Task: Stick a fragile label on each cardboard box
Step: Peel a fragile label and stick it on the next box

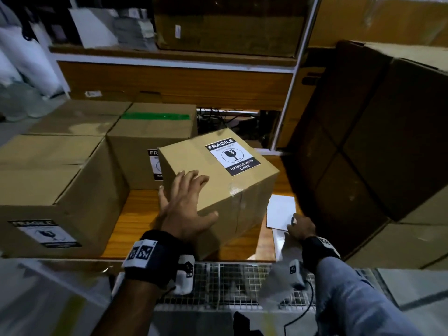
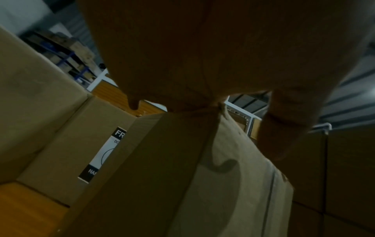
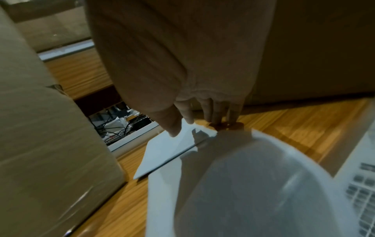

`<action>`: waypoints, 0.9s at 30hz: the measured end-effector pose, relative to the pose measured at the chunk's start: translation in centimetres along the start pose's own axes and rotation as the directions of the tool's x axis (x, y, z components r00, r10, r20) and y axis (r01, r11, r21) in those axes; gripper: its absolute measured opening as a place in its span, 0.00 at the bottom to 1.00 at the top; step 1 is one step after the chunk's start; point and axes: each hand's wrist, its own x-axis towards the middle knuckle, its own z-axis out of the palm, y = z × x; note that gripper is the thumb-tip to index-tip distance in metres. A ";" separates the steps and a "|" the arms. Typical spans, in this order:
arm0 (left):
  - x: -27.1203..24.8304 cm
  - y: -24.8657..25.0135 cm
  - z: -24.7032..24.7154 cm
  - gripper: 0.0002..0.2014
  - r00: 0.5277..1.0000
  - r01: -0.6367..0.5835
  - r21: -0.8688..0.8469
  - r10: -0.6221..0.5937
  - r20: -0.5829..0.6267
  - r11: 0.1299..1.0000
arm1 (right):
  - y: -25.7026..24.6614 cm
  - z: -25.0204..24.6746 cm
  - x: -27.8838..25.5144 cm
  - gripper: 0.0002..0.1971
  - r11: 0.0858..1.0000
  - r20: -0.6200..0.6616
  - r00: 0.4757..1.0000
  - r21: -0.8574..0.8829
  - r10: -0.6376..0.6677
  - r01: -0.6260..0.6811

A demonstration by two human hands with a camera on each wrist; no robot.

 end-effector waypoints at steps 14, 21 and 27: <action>1.7 -2.1 2.4 0.64 0.935 0.255 -0.712 -0.354 0.010 0.654 | -5.7 -7.4 -7.4 0.26 0.753 -0.239 0.967 0.621 -0.083 0.218; 0.9 -2.4 1.4 0.38 0.930 0.329 -0.769 -0.330 0.162 0.548 | -12.5 -12.0 -10.8 0.48 0.654 -0.110 0.939 0.690 -0.327 0.309; -1.7 -3.6 -0.9 0.49 0.953 0.302 -0.714 -0.215 0.214 0.631 | -11.3 -12.3 -12.4 0.44 0.681 -0.039 0.951 0.690 -0.306 0.247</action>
